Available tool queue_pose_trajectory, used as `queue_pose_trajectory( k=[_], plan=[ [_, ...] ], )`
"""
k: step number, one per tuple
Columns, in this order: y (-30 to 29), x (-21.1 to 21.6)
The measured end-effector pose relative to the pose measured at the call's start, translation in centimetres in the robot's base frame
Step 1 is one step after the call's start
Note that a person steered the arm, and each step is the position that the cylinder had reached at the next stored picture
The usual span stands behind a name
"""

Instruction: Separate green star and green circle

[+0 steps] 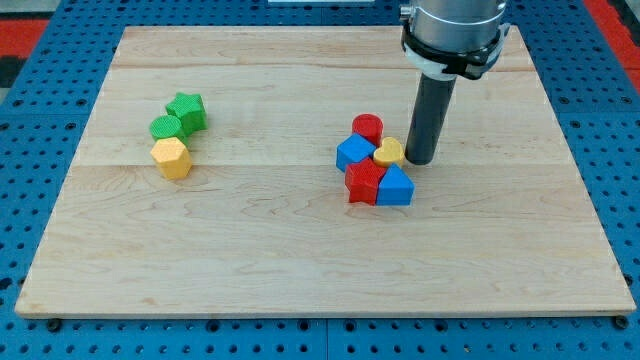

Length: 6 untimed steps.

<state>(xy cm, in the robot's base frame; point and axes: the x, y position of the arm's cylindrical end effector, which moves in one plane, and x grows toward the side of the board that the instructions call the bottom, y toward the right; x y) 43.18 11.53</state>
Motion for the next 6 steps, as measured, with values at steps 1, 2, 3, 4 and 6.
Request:
queue_pose_trajectory(
  k=[1, 2, 3, 4, 6],
  plan=[
    [2.0, -3.7],
    [0.9, -11.7],
    [-5.6, -18.4],
    [-17.7, -19.4],
    [-41.7, -15.9]
  ],
)
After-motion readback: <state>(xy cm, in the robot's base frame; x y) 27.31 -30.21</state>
